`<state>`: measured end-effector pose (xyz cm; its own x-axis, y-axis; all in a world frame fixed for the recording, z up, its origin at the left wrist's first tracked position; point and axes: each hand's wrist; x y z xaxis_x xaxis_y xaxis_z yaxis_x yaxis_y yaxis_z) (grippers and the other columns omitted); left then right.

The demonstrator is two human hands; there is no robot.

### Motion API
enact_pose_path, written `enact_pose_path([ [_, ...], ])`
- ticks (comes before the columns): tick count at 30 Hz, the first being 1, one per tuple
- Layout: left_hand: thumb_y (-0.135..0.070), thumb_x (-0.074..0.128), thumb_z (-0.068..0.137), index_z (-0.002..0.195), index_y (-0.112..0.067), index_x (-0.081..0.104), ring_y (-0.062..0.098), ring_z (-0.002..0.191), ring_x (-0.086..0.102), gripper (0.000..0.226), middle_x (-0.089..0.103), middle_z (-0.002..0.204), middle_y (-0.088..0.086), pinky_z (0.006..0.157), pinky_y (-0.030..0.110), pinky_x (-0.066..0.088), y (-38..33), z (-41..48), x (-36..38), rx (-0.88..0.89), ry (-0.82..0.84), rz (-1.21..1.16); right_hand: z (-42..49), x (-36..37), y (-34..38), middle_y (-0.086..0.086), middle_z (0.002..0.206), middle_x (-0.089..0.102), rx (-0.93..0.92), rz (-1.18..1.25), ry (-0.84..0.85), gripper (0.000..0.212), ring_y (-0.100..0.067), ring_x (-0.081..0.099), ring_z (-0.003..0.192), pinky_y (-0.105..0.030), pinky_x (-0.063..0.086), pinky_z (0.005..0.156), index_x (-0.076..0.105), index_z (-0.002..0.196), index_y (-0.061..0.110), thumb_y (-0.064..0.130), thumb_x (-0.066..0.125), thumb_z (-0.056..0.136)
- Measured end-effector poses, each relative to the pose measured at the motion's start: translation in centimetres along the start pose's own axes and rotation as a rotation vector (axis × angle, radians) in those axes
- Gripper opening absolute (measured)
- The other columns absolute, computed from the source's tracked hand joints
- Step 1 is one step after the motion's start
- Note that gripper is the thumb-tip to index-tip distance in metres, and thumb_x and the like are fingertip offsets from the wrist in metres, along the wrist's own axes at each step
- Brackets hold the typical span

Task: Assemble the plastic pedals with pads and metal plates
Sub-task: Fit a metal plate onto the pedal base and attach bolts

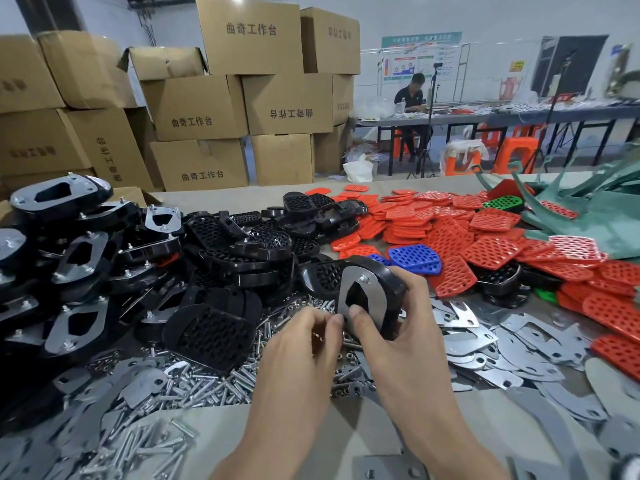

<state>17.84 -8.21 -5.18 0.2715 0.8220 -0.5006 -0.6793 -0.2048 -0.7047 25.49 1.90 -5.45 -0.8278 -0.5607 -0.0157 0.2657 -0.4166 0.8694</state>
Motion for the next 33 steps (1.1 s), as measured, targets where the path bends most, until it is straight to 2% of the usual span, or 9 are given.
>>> enact_pose_path([
  [5,-0.046,0.045,0.096,0.093,-0.038,0.047,0.01,0.07,0.055,0.009,0.053,0.09,-0.017,0.057,0.035,0.049,-0.2,-0.3,-0.3,0.182,-0.014,0.248,0.0,-0.2,0.1,0.026,0.103,0.071,-0.025,-0.021,-0.005,0.047,-0.003,0.071,0.093,-0.032,0.053,0.081,0.05,0.113,0.058,0.026,0.071,0.085],
  [10,-0.054,0.051,0.091,0.089,-0.037,0.055,0.007,0.059,0.057,0.017,0.066,0.079,-0.016,0.055,0.03,0.046,-0.4,0.0,-0.1,-0.07,0.066,-0.081,0.1,-0.2,0.1,0.024,0.104,0.071,-0.027,-0.022,-0.013,0.047,-0.007,0.071,0.095,-0.041,0.057,0.086,0.051,0.112,0.059,0.027,0.07,0.082],
  [14,-0.036,0.059,0.097,0.08,-0.029,0.063,-0.001,0.052,0.056,0.019,0.067,0.068,-0.015,0.049,0.014,0.038,-0.6,0.4,-0.1,-0.181,0.03,-0.225,-0.1,0.1,0.2,0.027,0.107,0.069,-0.066,-0.061,0.004,0.049,-0.005,0.07,0.097,-0.036,0.056,0.082,0.049,0.115,0.061,0.028,0.069,0.085],
  [18,-0.049,0.046,0.096,0.089,-0.033,0.056,0.008,0.068,0.059,0.02,0.062,0.079,-0.016,0.055,0.028,0.048,0.0,0.2,-0.5,0.167,-0.021,0.267,0.0,0.0,0.0,0.024,0.107,0.07,-0.024,-0.031,0.002,0.047,-0.008,0.071,0.098,-0.046,0.057,0.088,0.05,0.115,0.06,0.03,0.069,0.083],
  [20,-0.05,0.043,0.096,0.092,-0.034,0.056,0.008,0.069,0.058,0.021,0.06,0.083,-0.018,0.054,0.031,0.048,0.0,0.2,-0.6,0.22,-0.039,0.332,0.0,0.0,0.1,0.024,0.105,0.071,-0.016,-0.012,-0.006,0.046,-0.007,0.071,0.095,-0.046,0.058,0.087,0.05,0.112,0.06,0.03,0.069,0.082],
  [23,-0.053,0.053,0.091,0.088,-0.037,0.06,0.005,0.071,0.06,0.018,0.066,0.081,-0.02,0.057,0.02,0.045,-0.5,0.2,-0.6,-0.002,-0.016,-0.009,0.1,0.1,0.4,0.027,0.103,0.071,-0.039,-0.002,-0.014,0.047,-0.003,0.071,0.092,-0.036,0.056,0.082,0.049,0.11,0.062,0.029,0.069,0.082],
  [25,-0.048,0.059,0.09,0.083,-0.032,0.066,0.003,0.06,0.059,0.019,0.068,0.073,-0.017,0.054,0.015,0.042,-0.8,0.5,-0.5,-0.133,0.01,-0.182,0.1,0.1,0.6,0.026,0.105,0.07,-0.056,-0.005,-0.013,0.048,-0.004,0.071,0.094,-0.033,0.054,0.082,0.048,0.111,0.062,0.028,0.069,0.084],
  [29,-0.032,0.063,0.095,0.079,-0.014,0.07,0.011,0.041,0.049,0.025,0.058,0.055,-0.007,0.039,0.019,0.039,-1.8,1.2,-0.8,-0.426,0.1,-0.462,-0.2,0.0,0.9,0.025,0.108,0.068,-0.112,-0.095,0.003,0.051,-0.011,0.071,0.097,-0.044,0.058,0.083,0.045,0.116,0.064,0.03,0.068,0.087],
  [33,-0.024,0.064,0.096,0.079,-0.011,0.07,0.011,0.042,0.051,0.023,0.061,0.057,-0.008,0.039,0.019,0.04,-2.0,1.0,-0.9,-0.447,0.08,-0.515,-0.3,0.1,1.1,0.028,0.112,0.064,-0.144,-0.148,0.024,0.054,-0.012,0.069,0.099,-0.044,0.058,0.082,0.041,0.117,0.069,0.031,0.067,0.088],
])
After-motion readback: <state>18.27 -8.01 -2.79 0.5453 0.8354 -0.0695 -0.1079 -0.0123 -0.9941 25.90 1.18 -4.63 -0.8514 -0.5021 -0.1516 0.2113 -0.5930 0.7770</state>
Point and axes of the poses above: each hand's wrist, its own z-axis towards the middle knuckle, its own x-axis out of the palm, y = z × x
